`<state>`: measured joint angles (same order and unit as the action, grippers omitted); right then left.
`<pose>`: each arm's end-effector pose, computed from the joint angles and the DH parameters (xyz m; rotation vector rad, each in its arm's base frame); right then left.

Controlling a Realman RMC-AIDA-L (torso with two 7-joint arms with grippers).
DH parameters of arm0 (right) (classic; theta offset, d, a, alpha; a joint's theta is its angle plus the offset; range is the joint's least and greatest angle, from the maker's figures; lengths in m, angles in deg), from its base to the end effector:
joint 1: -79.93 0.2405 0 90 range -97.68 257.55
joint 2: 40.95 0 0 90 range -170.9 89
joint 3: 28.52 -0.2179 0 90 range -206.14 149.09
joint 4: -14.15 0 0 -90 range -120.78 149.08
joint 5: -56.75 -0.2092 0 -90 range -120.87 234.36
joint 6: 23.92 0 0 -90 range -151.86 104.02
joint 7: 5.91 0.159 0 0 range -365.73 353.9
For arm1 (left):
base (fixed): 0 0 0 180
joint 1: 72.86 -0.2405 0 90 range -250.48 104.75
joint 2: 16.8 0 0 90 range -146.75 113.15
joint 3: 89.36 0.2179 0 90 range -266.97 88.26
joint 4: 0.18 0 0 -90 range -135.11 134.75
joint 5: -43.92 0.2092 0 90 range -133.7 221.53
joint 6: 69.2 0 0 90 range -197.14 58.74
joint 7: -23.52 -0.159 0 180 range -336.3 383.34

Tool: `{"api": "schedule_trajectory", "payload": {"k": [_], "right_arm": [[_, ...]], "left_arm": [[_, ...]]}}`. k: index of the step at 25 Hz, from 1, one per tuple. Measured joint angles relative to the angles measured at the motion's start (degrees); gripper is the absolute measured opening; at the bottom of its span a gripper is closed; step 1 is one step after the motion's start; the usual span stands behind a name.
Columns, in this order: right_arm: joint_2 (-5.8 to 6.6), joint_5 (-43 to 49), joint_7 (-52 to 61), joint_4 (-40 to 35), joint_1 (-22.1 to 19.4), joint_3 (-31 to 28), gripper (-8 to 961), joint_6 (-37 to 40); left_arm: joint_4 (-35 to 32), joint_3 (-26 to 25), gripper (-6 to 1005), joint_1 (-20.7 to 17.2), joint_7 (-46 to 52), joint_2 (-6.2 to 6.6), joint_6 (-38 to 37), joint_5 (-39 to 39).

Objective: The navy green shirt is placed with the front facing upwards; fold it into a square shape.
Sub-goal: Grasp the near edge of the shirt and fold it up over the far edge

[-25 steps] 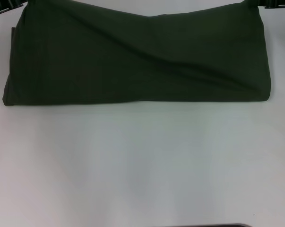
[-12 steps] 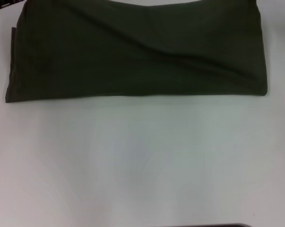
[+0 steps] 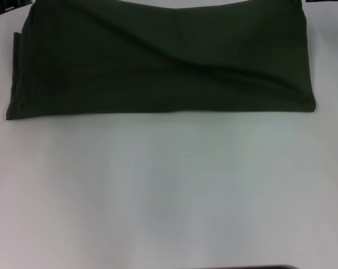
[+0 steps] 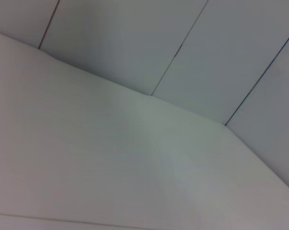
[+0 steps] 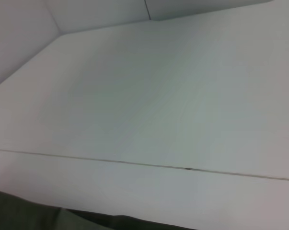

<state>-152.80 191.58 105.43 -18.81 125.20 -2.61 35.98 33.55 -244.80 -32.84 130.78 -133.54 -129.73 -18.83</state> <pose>0.2560 0.4302 0.0733 -2.1362 1.1465 0.3951 -0.2519 0.4157 0.0602 -2.0040 -1.2407 -0.7607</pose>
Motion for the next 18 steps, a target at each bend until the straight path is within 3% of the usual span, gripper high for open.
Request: {"api": "schedule_trajectory", "payload": {"k": [9, 13, 18], "right_arm": [[-0.08, 0.00, -0.04, 0.16, 0.08, 0.65, 22, -1.58], [-0.85, -0.07, -0.44, 0.25, -0.18, 0.94, 22, -5.00], [-1.98, -0.11, -0.86, 0.10, -0.41, 1.14, 94, -11.42]], "left_arm": [[-0.12, 0.70, 1, 0.38, 0.12, -0.81, 2.58, -0.01], [-0.14, 0.69, 15, 0.25, -0.08, -2.54, 8.15, -0.09], [-1.55, 0.59, 32, 0.09, -0.43, -2.88, 13.17, -0.11]]}}
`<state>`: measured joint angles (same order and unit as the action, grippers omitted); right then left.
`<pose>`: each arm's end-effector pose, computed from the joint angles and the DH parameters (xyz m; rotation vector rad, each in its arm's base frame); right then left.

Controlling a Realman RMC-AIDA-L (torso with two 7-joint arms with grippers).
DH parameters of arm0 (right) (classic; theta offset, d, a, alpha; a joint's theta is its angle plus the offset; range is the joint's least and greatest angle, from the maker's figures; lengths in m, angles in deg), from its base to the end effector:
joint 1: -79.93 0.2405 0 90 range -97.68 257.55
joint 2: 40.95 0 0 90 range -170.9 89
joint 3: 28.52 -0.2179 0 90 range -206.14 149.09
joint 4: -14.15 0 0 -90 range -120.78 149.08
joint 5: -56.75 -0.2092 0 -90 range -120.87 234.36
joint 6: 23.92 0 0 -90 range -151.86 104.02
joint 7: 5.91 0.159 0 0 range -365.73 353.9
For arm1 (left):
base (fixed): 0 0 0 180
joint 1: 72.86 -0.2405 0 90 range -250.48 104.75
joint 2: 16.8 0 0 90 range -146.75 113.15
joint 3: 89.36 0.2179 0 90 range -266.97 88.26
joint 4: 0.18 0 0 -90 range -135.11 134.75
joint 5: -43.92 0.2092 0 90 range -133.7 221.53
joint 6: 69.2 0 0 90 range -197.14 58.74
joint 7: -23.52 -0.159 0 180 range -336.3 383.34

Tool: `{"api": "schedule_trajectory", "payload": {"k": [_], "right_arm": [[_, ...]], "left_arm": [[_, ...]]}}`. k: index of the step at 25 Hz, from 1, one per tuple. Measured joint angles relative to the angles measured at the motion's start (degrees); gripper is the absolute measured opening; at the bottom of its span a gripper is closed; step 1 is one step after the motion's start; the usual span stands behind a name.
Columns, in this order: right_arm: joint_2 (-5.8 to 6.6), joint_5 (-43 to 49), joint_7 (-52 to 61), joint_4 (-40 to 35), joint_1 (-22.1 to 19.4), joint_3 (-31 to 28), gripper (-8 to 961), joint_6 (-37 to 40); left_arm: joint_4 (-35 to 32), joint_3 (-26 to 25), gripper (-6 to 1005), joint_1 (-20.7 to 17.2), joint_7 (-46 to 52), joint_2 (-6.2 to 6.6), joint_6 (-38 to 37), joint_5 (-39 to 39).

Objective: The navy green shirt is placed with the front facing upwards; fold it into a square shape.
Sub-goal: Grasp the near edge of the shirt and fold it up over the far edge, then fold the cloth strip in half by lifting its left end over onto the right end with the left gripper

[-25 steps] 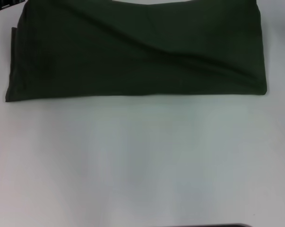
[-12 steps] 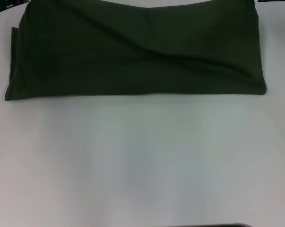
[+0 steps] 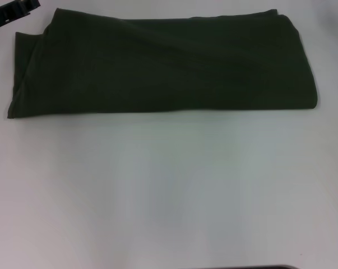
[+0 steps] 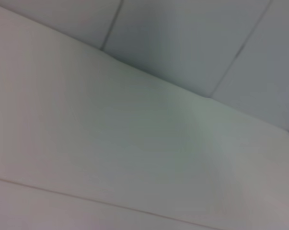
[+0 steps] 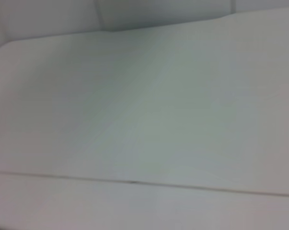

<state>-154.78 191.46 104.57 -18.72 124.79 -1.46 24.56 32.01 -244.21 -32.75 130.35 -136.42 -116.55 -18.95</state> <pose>0.2713 0.4407 0.0739 -1.9866 1.1053 0.3369 -0.2731 0.4220 0.0451 -1.8289 -1.2880 -0.6693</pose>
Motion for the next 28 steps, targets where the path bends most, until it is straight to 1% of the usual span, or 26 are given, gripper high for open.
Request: {"api": "schedule_trajectory", "payload": {"k": [1, 2, 3, 6, 9, 11, 13, 14, 16, 19, 22, 25, 28], "right_arm": [[-0.17, -0.07, -0.05, -0.11, -0.02, 0.12, 108, -1.73], [-0.22, -0.10, -0.23, -0.16, -0.04, 0.22, 123, -2.62], [-0.26, -0.21, -0.55, -0.19, -0.07, 0.29, 137, -3.51], [-0.33, -0.82, -1.61, -0.54, -0.51, 0.22, 180, -4.19], [-0.35, -3.76, -2.64, -2.25, -2.37, 0.33, 308, -2.54], [-0.39, -6.34, -3.63, -3.42, -3.96, 0.36, 393, -0.19], [-0.34, -8.61, -3.96, -4.45, -5.58, 0.36, 558, 3.12], [-0.24, -9.74, -4.00, -5.01, -6.58, 0.36, 640, 5.09], [-0.12, -11.13, -4.09, -6.30, -8.29, 0.36, 709, 8.58], [-0.27, -12.20, -4.22, -8.39, -10.44, 0.11, 812, 13.53], [-0.20, -14.03, -4.17, -9.45, -12.56, -0.09, 811, 18.95], [0.24, -15.94, -3.90, -9.59, -14.57, -0.21, 811, 23.80], [0.51, -16.70, -3.31, -9.98, -16.48, -0.30, 810, 27.55]], "left_arm": [[0.00, 0.00, 36, 0.00, 0.00, 0.00, 0.00, 0.00], [-0.02, -0.23, 39, -0.22, -0.80, -0.27, 1.15, -0.40], [0.10, -0.29, 85, -0.67, -2.42, -0.72, 1.84, -2.18], [0.28, -0.03, 223, -1.37, -4.55, -1.17, 1.97, -4.86], [0.44, 0.09, 347, -1.93, -5.32, -1.34, 0.68, -6.04], [0.48, 0.09, 429, -2.32, -5.32, -1.19, -1.31, -6.06], [0.75, 0.08, 525, -2.85, -5.47, -0.88, -4.45, -6.06], [0.75, 0.08, 574, -2.85, -5.47, -0.88, -4.45, -6.06], [2.29, 0.08, 670, -3.85, -5.49, -0.64, -9.78, -6.06], [3.42, 0.03, 892, -4.65, -5.22, -0.59, -12.95, -6.06], [3.66, 0.01, 914, -5.49, -5.04, -0.31, -16.70, -6.04], [4.05, 0.05, 936, -6.71, -5.01, -0.07, -20.26, -5.99], [5.38, 0.12, 936, -8.29, -4.98, -0.01, -23.58, -5.76]]}}
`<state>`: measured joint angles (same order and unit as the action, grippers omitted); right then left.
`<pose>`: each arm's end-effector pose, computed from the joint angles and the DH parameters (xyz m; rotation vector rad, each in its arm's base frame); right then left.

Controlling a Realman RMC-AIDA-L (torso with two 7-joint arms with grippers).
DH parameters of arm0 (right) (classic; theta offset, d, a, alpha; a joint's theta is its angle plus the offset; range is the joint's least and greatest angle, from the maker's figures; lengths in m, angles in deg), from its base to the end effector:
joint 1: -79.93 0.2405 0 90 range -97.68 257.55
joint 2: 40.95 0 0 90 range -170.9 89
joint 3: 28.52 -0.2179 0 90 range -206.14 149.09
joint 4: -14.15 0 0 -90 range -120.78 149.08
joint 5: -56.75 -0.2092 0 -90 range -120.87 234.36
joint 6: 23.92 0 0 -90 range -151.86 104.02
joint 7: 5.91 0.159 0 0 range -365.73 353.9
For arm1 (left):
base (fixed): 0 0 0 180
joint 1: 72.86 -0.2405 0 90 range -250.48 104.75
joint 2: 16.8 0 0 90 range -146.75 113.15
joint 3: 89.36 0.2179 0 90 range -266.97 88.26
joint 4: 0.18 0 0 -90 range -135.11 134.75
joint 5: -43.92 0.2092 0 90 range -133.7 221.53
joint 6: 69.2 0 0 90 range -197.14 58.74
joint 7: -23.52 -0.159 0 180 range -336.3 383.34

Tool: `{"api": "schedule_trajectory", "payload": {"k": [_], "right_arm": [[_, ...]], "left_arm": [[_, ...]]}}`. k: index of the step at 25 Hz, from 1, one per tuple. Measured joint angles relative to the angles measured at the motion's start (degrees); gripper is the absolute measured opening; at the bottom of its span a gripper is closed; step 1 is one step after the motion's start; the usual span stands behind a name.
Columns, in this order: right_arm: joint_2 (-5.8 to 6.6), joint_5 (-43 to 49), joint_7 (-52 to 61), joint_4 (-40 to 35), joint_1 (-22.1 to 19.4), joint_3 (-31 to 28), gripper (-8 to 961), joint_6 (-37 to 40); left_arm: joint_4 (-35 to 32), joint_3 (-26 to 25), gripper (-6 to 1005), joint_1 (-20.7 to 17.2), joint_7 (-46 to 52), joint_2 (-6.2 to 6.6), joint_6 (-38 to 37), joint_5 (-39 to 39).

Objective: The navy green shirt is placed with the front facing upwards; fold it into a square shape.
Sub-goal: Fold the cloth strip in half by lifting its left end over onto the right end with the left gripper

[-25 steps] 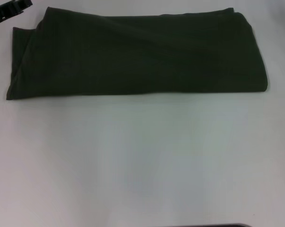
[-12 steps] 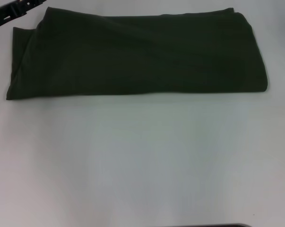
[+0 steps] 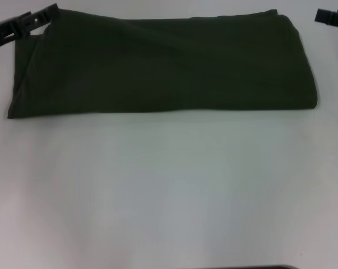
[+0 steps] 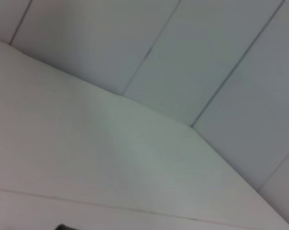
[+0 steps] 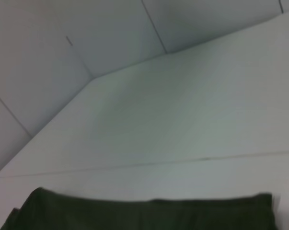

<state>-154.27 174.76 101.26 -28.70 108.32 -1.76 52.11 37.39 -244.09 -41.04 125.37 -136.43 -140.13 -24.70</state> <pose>0.2945 0.3564 0.1011 -2.1077 1.2102 0.6661 -0.2646 0.3713 0.0530 -2.0655 -1.2184 -0.8744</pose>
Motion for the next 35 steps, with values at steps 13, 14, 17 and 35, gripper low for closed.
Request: {"api": "schedule_trajectory", "payload": {"k": [13, 14, 17, 35], "right_arm": [[2.05, 8.80, 9.78, -0.11, -3.97, 0.31, 808, 6.11], [2.10, 9.27, 10.43, -0.09, -4.02, 0.17, 808, 6.31], [2.21, 9.95, 12.14, 0.19, -4.08, 0.24, 807, 6.58], [0.83, 12.15, 12.36, 7.21, -0.30, 0.66, 806, -0.14]], "left_arm": [[1.69, 5.08, 937, -6.54, -0.29, 1.60, -5.10, 2.04], [1.71, 5.08, 936, -6.72, -0.37, 1.51, -4.75, 2.04], [1.69, 5.10, 936, -6.90, -0.49, 1.41, -3.49, 2.06], [1.53, 5.42, 937, -5.45, -0.57, 1.08, 0.17, 2.09]]}}
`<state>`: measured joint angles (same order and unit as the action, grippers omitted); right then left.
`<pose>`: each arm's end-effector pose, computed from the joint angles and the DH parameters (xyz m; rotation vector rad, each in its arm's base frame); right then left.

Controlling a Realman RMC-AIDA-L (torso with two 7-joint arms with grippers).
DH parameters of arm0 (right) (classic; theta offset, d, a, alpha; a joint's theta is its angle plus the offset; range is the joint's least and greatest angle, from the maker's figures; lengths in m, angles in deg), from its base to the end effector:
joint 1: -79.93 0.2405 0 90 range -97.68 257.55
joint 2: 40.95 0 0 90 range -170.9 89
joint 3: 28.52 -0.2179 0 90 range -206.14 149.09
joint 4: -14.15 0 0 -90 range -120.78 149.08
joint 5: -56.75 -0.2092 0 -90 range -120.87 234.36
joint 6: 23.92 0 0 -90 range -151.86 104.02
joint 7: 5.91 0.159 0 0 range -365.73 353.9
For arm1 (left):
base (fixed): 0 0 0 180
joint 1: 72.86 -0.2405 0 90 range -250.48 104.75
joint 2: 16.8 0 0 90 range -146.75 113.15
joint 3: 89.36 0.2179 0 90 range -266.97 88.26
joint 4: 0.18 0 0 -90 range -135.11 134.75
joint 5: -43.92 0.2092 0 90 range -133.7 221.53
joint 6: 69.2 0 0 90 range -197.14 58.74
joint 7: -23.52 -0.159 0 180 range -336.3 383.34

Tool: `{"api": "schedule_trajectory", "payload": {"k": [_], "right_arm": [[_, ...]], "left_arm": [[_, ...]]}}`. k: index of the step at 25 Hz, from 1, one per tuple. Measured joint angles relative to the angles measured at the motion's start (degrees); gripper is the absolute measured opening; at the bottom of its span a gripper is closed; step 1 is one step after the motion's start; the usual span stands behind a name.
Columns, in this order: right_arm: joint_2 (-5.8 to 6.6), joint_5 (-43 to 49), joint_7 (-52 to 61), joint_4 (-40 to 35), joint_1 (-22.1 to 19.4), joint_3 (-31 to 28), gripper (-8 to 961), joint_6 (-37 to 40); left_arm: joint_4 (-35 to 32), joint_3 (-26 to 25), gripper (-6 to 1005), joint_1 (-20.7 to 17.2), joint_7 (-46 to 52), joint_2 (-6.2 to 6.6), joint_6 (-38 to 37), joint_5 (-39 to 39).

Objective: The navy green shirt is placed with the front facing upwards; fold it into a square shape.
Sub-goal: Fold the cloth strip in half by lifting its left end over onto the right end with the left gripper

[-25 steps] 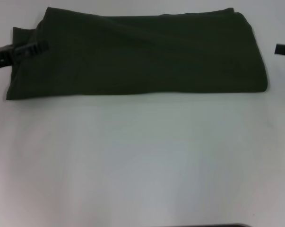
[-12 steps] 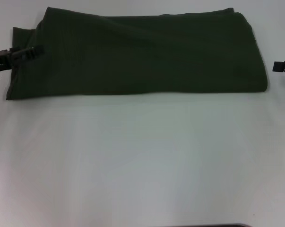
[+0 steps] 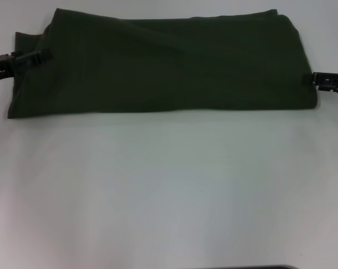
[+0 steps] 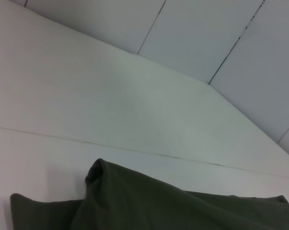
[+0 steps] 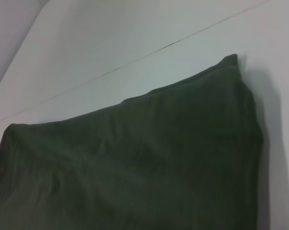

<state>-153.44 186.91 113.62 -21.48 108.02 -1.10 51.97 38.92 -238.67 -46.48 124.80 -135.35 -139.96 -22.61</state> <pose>0.3268 0.3262 0.0599 -2.0662 1.6330 0.4925 -0.2950 0.3460 0.0492 -2.1079 -1.2387 -0.7028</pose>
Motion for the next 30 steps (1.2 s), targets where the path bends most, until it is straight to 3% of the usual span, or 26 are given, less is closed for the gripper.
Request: {"api": "schedule_trajectory", "payload": {"k": [22, 30], "right_arm": [[-0.89, -0.03, -0.01, 1.49, -0.22, 1.31, 807, -0.62], [-1.05, 0.00, -0.01, 2.26, -0.34, 1.37, 724, -0.10]], "left_arm": [[0.00, -0.02, 936, 0.34, 0.00, -0.01, 0.45, 0.00], [0.00, -0.01, 936, 0.51, 0.08, -0.01, 0.45, 0.00]]}}
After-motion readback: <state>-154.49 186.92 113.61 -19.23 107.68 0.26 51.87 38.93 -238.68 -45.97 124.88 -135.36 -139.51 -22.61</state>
